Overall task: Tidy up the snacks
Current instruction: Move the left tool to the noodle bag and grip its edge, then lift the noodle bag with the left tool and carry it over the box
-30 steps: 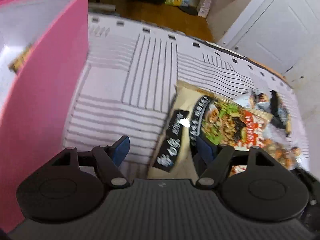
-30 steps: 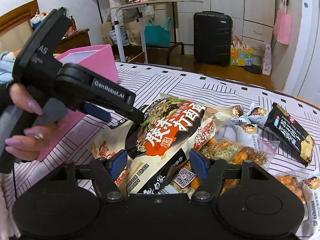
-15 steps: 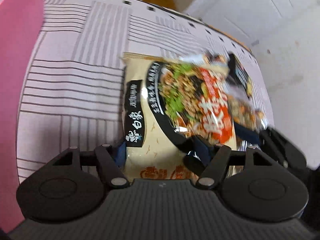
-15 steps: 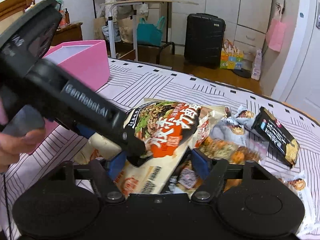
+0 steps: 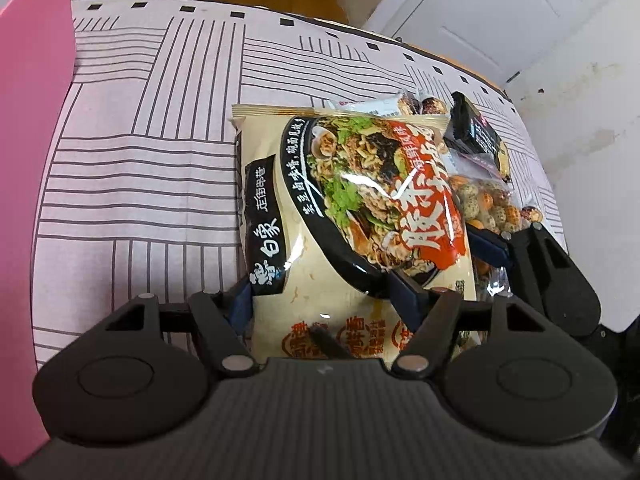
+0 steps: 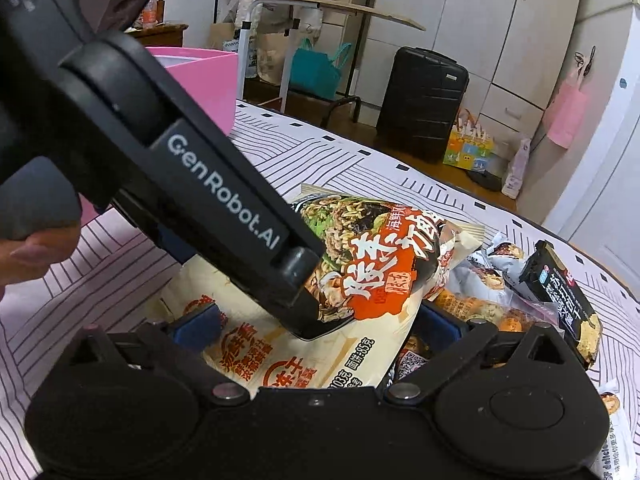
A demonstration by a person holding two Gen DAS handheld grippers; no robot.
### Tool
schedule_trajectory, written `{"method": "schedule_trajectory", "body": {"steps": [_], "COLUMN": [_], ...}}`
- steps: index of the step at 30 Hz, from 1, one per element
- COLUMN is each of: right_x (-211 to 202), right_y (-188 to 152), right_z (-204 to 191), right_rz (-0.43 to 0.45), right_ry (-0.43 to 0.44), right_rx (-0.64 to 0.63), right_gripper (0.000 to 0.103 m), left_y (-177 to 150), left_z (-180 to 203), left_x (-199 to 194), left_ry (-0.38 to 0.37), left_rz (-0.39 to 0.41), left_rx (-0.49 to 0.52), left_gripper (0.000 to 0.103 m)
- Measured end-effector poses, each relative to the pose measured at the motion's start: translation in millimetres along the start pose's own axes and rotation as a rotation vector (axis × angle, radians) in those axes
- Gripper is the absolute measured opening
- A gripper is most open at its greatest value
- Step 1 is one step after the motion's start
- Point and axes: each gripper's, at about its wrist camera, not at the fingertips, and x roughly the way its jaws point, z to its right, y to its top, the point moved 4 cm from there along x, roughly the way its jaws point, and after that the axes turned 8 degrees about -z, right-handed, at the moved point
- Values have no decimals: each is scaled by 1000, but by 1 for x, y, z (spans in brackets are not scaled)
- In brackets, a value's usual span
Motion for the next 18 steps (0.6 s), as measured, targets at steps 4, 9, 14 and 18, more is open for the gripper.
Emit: {"method": "schedule_trajectory", "body": {"steps": [4,9,14,18], "right_x": [-6,-11,-19,-29], "right_y": [1,2,7,7], "right_z": [2,5,3,2], "right_rz": [10,14,2,22], "right_ry": [22,43,44,39], "right_rx": [43,89,112,109], "right_gripper": [100,99,99,99], "left_y": [-6,-13,-17,-21], "left_z": [9,17,23,26], "left_x": [-6,-15,-27,-37], "left_ry": [28,37,43,43], "left_rz": [-5,-6,-6,-3], "left_rx": [32,46,57,63], "left_gripper": [68,68,67,67]}}
